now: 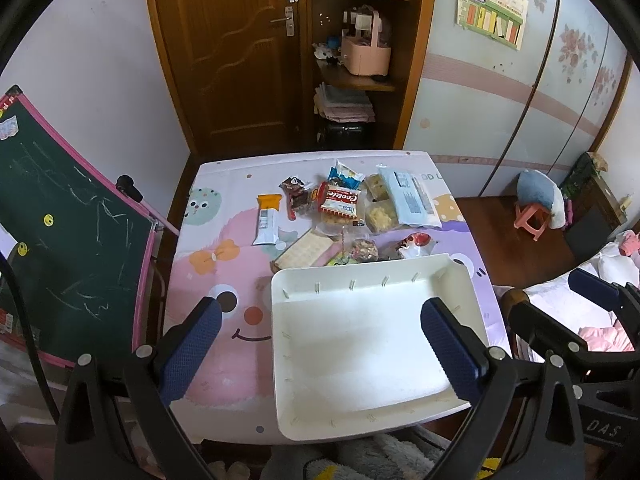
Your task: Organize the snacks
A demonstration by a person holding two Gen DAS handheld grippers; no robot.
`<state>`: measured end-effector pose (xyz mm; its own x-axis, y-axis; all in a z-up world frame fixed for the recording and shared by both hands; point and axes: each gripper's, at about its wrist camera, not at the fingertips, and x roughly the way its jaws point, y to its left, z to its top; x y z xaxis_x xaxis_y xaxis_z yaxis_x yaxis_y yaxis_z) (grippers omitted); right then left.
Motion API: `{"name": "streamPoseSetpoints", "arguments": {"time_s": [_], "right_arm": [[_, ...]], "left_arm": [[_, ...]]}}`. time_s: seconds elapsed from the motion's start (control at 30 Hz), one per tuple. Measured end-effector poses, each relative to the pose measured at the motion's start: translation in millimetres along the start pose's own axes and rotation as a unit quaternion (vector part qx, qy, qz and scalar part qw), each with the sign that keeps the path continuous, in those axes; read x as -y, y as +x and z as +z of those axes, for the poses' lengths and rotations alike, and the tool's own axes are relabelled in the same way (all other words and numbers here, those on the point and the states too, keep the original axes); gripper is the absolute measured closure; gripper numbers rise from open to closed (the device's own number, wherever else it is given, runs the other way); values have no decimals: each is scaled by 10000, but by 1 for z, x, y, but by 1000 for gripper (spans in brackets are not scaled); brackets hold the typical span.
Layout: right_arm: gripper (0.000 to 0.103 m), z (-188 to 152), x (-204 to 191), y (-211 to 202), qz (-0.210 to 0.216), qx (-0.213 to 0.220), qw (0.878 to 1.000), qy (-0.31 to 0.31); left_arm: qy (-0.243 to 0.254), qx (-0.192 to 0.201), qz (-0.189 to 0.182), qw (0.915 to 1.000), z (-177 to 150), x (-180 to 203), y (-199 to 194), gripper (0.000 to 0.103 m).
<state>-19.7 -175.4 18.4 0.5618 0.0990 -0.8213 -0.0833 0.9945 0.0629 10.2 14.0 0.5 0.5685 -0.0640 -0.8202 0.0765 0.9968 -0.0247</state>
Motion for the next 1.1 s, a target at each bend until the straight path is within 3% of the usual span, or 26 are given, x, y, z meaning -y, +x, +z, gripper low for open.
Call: {"name": "streamPoseSetpoints", "arguments": {"time_s": [0.33, 0.6, 0.8, 1.1], "right_arm": [[10, 18, 28, 13, -114, 4, 9999, 44], [10, 39, 51, 34, -9, -111, 9999, -13], [10, 61, 66, 61, 150, -228, 9996, -91], [10, 79, 79, 114, 290, -584, 9977, -171]], "left_arm": [[-366, 189, 105, 9991, 22, -5, 15, 4], [-360, 219, 179, 9990, 44, 2, 33, 4], [-154, 267, 384, 9988, 58, 17, 47, 4], [-473, 12, 525, 9975, 72, 2, 77, 4]]}}
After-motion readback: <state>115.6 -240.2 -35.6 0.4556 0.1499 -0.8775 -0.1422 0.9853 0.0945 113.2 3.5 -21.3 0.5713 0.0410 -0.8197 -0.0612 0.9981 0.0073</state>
